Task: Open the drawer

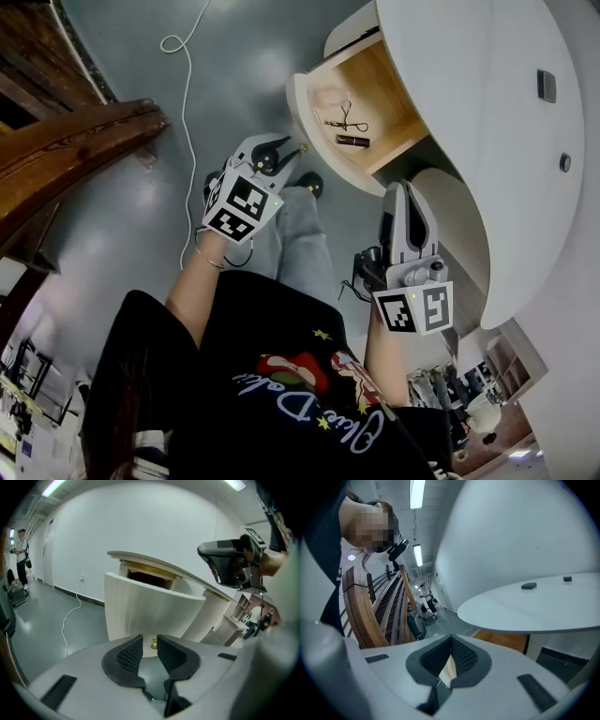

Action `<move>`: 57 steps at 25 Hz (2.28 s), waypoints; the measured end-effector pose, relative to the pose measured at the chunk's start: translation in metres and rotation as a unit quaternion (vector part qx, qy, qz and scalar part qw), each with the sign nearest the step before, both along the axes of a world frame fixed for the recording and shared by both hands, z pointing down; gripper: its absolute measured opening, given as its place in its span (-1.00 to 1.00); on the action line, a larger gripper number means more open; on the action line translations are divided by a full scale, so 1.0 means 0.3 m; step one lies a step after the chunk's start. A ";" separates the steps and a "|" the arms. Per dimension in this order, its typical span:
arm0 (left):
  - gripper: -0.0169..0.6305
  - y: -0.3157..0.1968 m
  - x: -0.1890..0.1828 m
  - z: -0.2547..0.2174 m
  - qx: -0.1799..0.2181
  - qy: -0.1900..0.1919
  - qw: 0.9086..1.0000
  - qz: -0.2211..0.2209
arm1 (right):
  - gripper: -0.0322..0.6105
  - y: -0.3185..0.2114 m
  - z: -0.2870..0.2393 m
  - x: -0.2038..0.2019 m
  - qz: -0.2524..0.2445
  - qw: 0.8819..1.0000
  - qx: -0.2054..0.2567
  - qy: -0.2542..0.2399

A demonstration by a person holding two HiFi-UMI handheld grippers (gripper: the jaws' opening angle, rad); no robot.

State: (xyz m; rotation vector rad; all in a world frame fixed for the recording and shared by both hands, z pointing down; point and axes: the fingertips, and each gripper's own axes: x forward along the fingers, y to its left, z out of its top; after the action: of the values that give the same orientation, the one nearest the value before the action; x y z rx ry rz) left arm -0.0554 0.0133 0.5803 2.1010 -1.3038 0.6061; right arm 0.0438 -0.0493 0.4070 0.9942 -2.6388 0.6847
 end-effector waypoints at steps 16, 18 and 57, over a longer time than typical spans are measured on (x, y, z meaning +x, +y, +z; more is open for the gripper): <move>-0.93 -0.063 -0.003 -0.364 0.066 -0.024 0.998 0.001 | -0.90 -0.027 -0.161 0.109 0.029 0.999 0.027 -0.021; -0.93 -0.076 0.013 -0.413 0.073 -0.025 0.997 0.007 | -0.90 -0.028 -0.185 0.124 0.027 0.999 0.030 -0.019; -0.93 -0.228 0.287 -1.185 0.228 -0.043 0.967 0.108 | -0.90 -0.045 -0.766 0.340 0.056 0.983 0.148 -0.093</move>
State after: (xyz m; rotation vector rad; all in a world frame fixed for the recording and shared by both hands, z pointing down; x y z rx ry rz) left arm 0.0308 -0.0551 0.2248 2.6445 -1.3731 0.5275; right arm 0.1457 -0.0628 0.1773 1.2188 -2.9294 0.4313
